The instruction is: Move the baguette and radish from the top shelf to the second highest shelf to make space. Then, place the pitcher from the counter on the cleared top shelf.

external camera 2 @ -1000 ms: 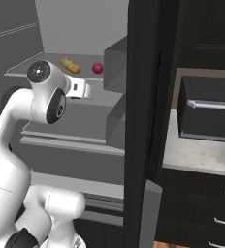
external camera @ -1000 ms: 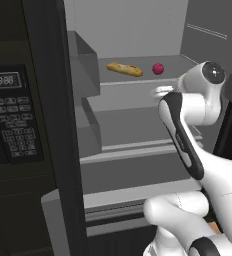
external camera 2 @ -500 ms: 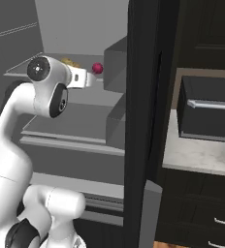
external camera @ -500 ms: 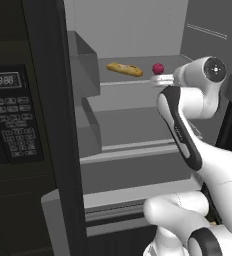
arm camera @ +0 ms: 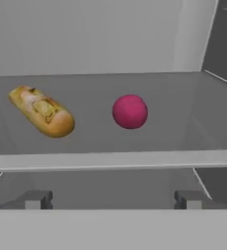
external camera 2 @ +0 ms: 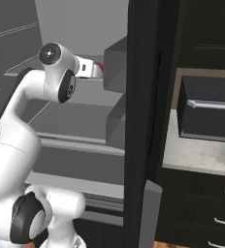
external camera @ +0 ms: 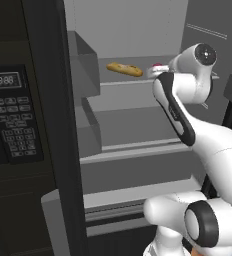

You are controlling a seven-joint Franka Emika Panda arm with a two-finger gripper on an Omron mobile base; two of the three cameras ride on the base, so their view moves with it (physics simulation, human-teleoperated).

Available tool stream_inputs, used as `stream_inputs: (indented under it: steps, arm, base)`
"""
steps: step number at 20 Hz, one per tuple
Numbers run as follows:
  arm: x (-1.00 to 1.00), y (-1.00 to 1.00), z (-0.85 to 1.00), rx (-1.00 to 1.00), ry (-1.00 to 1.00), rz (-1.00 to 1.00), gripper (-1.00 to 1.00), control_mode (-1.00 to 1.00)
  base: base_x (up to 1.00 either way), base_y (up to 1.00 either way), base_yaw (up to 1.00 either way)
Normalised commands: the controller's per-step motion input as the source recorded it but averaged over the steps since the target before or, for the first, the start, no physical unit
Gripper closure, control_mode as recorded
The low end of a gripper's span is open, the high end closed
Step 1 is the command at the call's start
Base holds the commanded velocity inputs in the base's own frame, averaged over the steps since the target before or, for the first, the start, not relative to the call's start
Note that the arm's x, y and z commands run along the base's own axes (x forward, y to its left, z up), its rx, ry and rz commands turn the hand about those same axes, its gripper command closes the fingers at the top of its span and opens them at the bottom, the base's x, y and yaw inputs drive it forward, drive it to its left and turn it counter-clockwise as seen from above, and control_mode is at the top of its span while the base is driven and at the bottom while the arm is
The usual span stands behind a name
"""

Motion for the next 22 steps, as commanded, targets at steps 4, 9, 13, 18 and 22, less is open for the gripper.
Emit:
stream_inputs:
  steps: [4,9,13,18,22]
  arm:
    - [0.3,-0.04,0.0,0.0,0.1,-0.01,-1.0,-1.0]
    - [0.43,0.0,0.0,0.0,0.09,-0.01,-1.0,-1.0]
    - [0.37,-0.05,-0.01,0.0,0.0,0.0,-1.0,-1.0]
    - [0.36,-0.21,-0.11,0.02,-0.01,0.0,-1.0,-1.0]
    - [0.32,-0.17,-0.17,0.0,0.0,0.0,-1.0,-1.0]
  base:
    - [0.0,0.0,0.0]
    - [0.0,0.0,0.0]
    - [0.0,0.0,0.0]
    - [0.0,0.0,0.0]
    - [0.0,0.0,0.0]
